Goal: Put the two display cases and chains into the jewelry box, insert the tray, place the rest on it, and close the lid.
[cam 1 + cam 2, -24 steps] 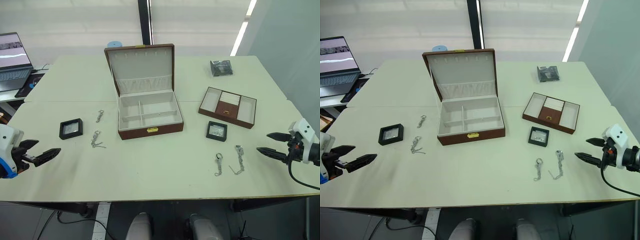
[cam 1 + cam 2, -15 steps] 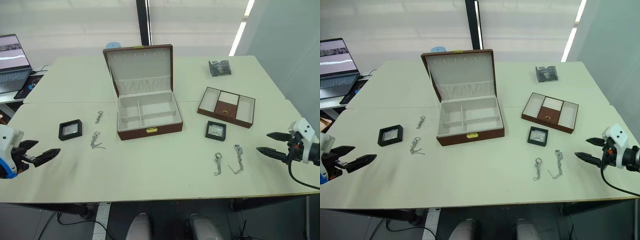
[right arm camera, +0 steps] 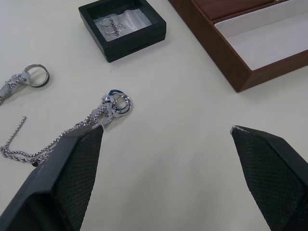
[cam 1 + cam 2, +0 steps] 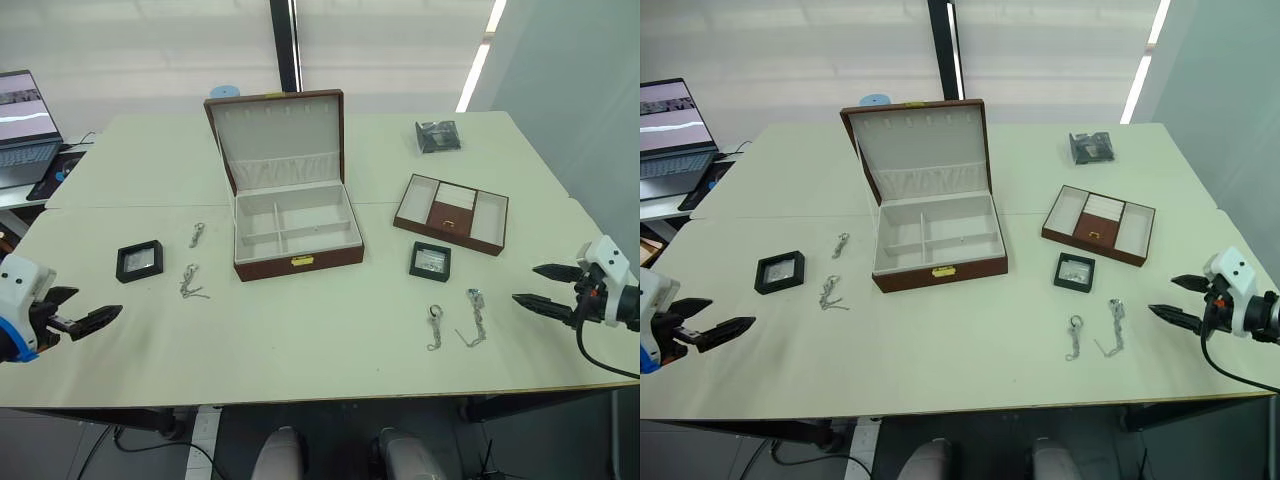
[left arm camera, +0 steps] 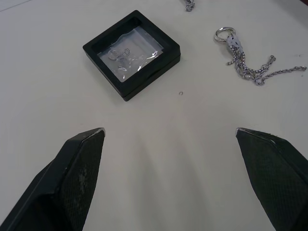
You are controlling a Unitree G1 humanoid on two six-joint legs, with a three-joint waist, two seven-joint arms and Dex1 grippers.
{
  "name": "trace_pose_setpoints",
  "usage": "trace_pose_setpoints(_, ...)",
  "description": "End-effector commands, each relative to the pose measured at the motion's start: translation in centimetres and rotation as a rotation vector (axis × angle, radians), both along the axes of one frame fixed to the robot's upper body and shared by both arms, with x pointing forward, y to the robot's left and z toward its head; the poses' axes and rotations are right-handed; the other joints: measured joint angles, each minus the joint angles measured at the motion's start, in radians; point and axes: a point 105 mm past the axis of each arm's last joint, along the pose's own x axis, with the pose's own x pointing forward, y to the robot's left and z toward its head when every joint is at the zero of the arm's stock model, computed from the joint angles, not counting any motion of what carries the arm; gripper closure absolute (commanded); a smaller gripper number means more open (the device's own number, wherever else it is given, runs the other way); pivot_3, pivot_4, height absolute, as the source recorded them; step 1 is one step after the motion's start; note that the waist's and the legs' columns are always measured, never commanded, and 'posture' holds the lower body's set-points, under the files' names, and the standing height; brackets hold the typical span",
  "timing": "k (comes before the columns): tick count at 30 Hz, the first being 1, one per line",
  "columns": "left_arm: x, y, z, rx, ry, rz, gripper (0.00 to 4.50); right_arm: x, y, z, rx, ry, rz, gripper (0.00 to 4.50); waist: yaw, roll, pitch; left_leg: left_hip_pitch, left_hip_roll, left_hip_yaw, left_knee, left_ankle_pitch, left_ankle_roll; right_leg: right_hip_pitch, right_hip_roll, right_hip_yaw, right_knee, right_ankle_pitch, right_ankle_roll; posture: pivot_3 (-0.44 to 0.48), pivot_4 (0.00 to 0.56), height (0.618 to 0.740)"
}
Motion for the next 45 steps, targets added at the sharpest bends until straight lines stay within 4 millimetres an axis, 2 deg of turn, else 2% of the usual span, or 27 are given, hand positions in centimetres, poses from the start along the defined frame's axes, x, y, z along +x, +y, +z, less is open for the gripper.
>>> trace_pose_setpoints(1, 0.3, 0.0, 1.2, 0.034, -0.032, -0.008, 0.00, 0.1, 0.2, 1.6, 0.010, -0.061, 0.010, 0.02, 0.000, 0.000, 0.000, 0.000, 0.000, 0.000, 0.000, 0.000, 0.000, 0.000, 0.000, 0.000, 0.000, 0.000, 0.000, 0.000, 0.150, 0.740)
trace_pose_setpoints(11, 0.5, -0.6, 1.1, 0.023, -0.056, -0.001, 0.00, 0.4, 0.7, 2.1, 0.045, -0.088, 0.009, 0.02, 0.000, 0.000, 0.000, 0.000, 0.000, 0.000, 0.000, 0.000, 0.000, 0.000, 0.000, 0.000, 0.000, 0.000, 0.000, 0.000, 0.150, 0.740)
trace_pose_setpoints(19, 1.1, -1.5, 1.0, -0.037, -0.112, 0.023, 0.00, 1.1, 2.2, 3.2, 0.118, -0.150, 0.007, 0.02, 0.000, 0.000, 0.000, 0.000, 0.000, 0.000, 0.000, 0.000, 0.000, 0.000, 0.000, 0.000, 0.000, 0.000, 0.000, 0.000, 0.150, 0.740)
trace_pose_setpoints(26, 3.6, -2.6, 1.3, -0.104, -0.224, 0.105, 0.00, 3.8, 6.1, 4.7, 0.193, -0.257, 0.021, 0.02, -0.001, -0.001, 0.000, 0.000, 0.000, 0.000, 0.000, 0.000, 0.000, 0.000, 0.000, 0.000, 0.001, 0.000, 0.000, 0.000, 0.150, 0.740)
trace_pose_setpoints(28, 4.7, -3.5, 1.5, -0.138, -0.260, 0.119, 0.00, 4.9, 7.6, 5.1, 0.210, -0.289, 0.034, 0.02, -0.001, -0.001, 0.000, 0.000, 0.000, 0.000, 0.000, 0.000, 0.000, 0.000, 0.000, 0.000, 0.001, 0.000, 0.000, 0.000, 0.150, 0.740)
trace_pose_setpoints(29, 5.3, -4.1, 1.5, -0.150, -0.277, 0.116, 0.00, 5.4, 8.5, 5.3, 0.213, -0.302, 0.045, 0.19, -0.001, -0.001, 0.000, 0.000, 0.000, 0.000, 0.000, 0.000, 0.000, 0.000, 0.000, 0.000, 0.001, 0.000, 0.000, 0.000, 0.150, 0.740)
trace_pose_setpoints(31, 6.6, -5.2, 1.5, -0.163, -0.309, 0.119, 0.38, 6.8, 10.4, 5.6, 0.221, -0.329, 0.064, 0.53, -0.001, -0.001, 0.000, 0.000, 0.000, 0.000, 0.000, 0.000, 0.000, 0.000, 0.000, 0.000, 0.001, 0.000, 0.000, 0.000, 0.150, 0.740)
trace_pose_setpoints(33, 7.9, -6.7, 1.1, -0.182, -0.317, 0.118, 0.77, 8.4, 12.2, 5.6, 0.214, -0.347, 0.067, 1.06, -0.001, -0.001, 0.000, 0.000, 0.000, 0.000, 0.001, 0.000, 0.000, 0.000, 0.000, 0.000, 0.001, 0.000, 0.000, 0.000, 0.150, 0.740)
trace_pose_setpoints(35, 9.1, -8.1, 0.5, -0.208, -0.310, 0.116, 1.49, 9.5, 14.0, 5.3, 0.214, -0.345, 0.083, 1.82, 0.000, -0.001, 0.000, 0.000, 0.000, 0.000, 0.001, 0.000, 0.000, 0.000, 0.001, 0.000, 0.001, 0.000, 0.000, 0.000, 0.150, 0.740)
trace_pose_setpoints(40, 11.2, -10.5, -0.2, -0.245, -0.295, 0.111, 3.09, 11.4, 17.7, 4.3, 0.188, -0.332, 0.132, 3.18, 0.000, -0.002, -0.001, -0.002, 0.000, 0.000, 0.001, 0.000, 0.000, -0.001, 0.001, 0.001, 0.000, 0.000, 0.000, 0.000, 0.150, 0.740)
trace_pose_setpoints(44, 12.4, -11.4, -0.5, -0.257, -0.287, 0.115, 4.37, 12.4, 20.0, 3.5, 0.168, -0.321, 0.150, 4.27, 0.000, -0.002, -0.001, -0.003, 0.000, 0.000, 0.002, 0.000, 0.000, -0.003, 0.001, 0.001, 0.001, 0.000, 0.000, 0.000, 0.150, 0.740)
trace_pose_setpoints(45, 12.7, -11.6, -0.6, -0.261, -0.284, 0.116, 4.50, 12.6, 20.5, 3.4, 0.169, -0.317, 0.155, 4.49, 0.000, -0.002, -0.001, -0.003, 0.000, 0.000, 0.002, 0.000, 0.000, -0.003, 0.001, 0.001, 0.001, 0.000, 0.000, 0.000, 0.150, 0.740)
